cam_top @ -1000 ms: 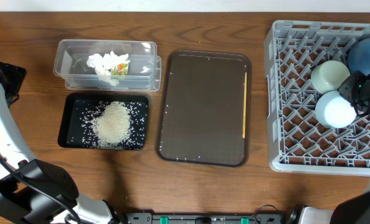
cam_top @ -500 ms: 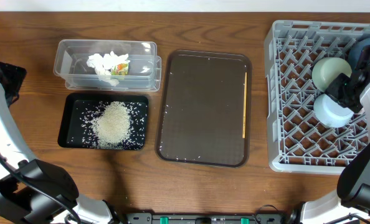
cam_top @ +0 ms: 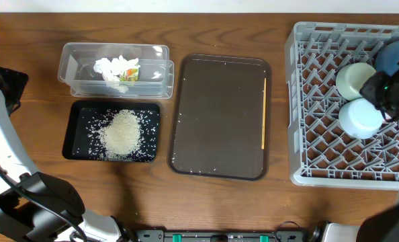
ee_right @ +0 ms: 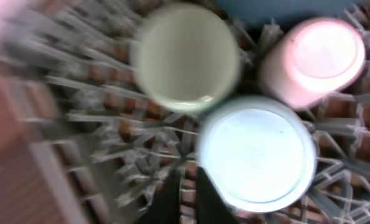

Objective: Sort waste into correct bins and load items into the dishwasher rack

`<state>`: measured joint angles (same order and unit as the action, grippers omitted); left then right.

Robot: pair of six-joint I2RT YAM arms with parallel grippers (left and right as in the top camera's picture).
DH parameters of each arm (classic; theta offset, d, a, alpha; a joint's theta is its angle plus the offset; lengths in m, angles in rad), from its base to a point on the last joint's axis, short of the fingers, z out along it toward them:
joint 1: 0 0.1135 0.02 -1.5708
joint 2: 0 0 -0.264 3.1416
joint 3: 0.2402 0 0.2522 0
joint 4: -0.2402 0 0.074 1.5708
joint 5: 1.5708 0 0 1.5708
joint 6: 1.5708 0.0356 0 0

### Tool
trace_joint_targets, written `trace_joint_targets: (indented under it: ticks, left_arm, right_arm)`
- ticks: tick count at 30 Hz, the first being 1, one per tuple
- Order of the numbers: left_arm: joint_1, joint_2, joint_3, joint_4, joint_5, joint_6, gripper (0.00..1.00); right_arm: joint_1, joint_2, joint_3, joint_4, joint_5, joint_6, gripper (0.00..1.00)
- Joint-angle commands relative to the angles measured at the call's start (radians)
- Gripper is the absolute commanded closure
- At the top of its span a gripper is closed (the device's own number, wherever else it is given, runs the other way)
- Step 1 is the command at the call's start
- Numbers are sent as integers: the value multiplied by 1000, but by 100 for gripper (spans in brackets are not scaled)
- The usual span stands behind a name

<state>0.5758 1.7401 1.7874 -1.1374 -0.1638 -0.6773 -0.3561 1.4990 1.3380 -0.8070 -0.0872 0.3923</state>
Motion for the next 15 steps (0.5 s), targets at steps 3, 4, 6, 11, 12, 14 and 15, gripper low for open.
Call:
trace_joint_targets:
  ticks: [3, 4, 6, 11, 12, 14, 15]
  left_arm:
    - [4, 5, 2, -3, -6, 3, 5]
    - [4, 5, 2, -3, -6, 2, 5]
    - [4, 5, 2, -3, -6, 3, 5]
    - [4, 5, 2, -3, -6, 3, 5]
    - [4, 5, 2, -3, -6, 3, 5]
    - [4, 5, 2, -3, -6, 3, 5]
    - [4, 5, 2, -3, -6, 3, 5]
  right_arm:
    - [92, -68, -1, 60, -269, -69, 63]
    - [123, -68, -1, 71, -279, -72, 59]
    - [207, -61, -1, 93, -267, -72, 51]
    - [468, -14, 1, 146, -88, -71, 51]
    - [520, 3, 3, 146, -37, -66, 51]
    - [607, 48, 8, 146, 64, -44, 48]
    - [636, 72, 11, 146, 93, -45, 48]
